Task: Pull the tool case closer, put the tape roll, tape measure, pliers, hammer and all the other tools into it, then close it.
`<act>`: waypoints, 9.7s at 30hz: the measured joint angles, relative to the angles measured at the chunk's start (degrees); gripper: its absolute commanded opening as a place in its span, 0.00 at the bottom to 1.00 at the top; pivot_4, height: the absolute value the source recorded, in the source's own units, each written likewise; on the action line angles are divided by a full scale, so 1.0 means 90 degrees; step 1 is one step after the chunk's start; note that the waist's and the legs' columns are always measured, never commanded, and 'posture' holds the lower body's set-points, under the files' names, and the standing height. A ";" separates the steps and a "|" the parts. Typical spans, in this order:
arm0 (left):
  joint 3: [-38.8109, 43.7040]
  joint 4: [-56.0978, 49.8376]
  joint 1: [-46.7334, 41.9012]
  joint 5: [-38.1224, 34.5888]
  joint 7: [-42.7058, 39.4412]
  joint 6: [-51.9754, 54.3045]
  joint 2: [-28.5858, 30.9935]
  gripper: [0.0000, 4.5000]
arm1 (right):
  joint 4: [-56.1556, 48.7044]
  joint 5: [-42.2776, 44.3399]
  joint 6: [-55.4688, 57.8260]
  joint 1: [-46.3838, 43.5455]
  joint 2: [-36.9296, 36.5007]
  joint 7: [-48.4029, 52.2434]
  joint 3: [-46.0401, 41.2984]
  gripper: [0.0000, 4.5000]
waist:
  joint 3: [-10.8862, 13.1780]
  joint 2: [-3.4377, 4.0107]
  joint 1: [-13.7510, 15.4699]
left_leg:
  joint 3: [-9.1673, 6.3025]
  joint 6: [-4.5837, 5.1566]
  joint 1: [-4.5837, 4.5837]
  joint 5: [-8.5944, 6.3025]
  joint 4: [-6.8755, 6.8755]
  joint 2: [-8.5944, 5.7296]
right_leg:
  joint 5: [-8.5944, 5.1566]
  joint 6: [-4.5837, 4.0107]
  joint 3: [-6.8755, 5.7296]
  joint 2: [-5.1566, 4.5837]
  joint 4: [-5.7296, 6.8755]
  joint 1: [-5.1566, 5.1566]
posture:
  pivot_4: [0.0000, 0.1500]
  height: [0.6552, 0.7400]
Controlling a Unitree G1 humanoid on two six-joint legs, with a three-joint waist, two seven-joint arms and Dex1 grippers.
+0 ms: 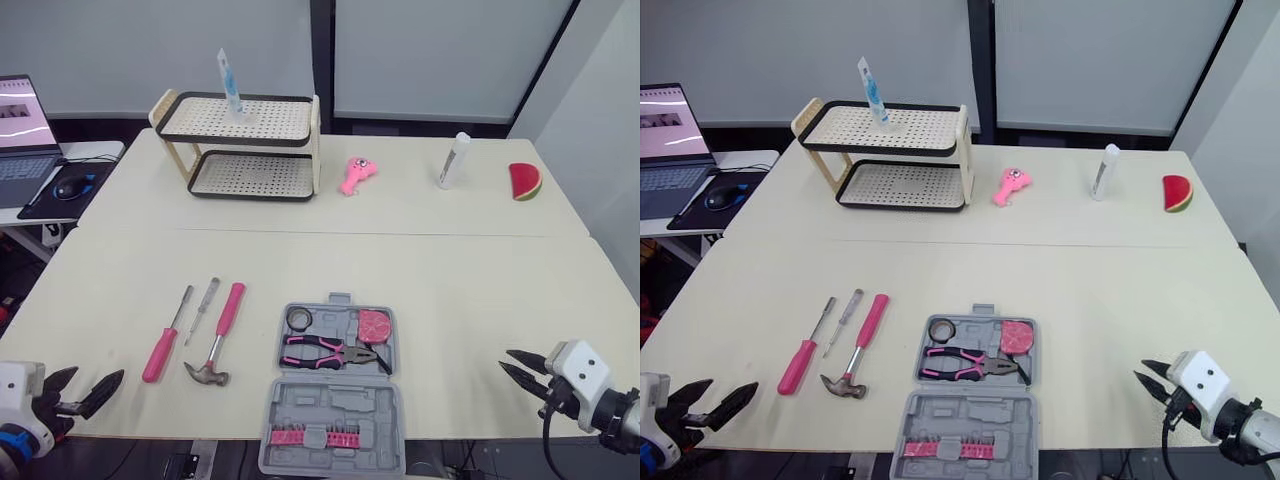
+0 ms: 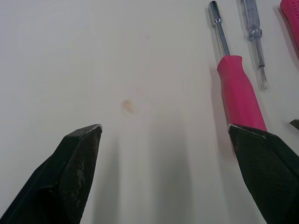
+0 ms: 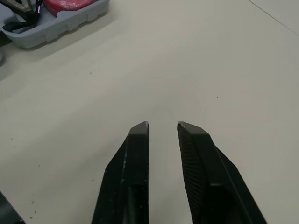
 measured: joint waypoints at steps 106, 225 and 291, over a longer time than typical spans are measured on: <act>-0.1401 -0.2296 -0.1797 0.0307 0.1581 0.2134 -0.0375 0.75 | -0.1903 0.2097 0.3890 -0.5218 -0.1243 0.0208 0.3479 1.00 | 0.0039 0.0023 0.0156 | -0.0021 -0.0004 -0.0062 -0.0003 -0.0002 -0.0009 | 0.0040 0.0020 -0.0026 -0.0014 -0.0046 -0.0036 | 1.00 0.94; -0.5682 -0.1322 -0.2999 0.2854 -0.2215 -0.1435 0.0494 0.00 | -0.0332 -0.1903 0.1978 -0.3240 -0.0749 0.0508 0.5092 0.00 | 0.0024 0.0048 0.0167 | -0.0013 -0.0003 -0.0033 -0.0002 0.0007 -0.0008 | 0.0039 0.0023 -0.0015 -0.0004 -0.0049 0.0001 | 1.00 0.94; -0.5833 -0.0351 -0.4307 0.3646 -0.1213 -0.1136 -0.0790 0.00 | 0.1127 -0.2191 0.2131 -0.4584 -0.0331 0.0363 0.4844 0.00 | 0.0003 0.0083 0.0164 | -0.0019 -0.0002 -0.0027 -0.0002 0.0007 -0.0014 | 0.0042 0.0028 -0.0016 -0.0006 -0.0051 0.0009 | 1.00 0.94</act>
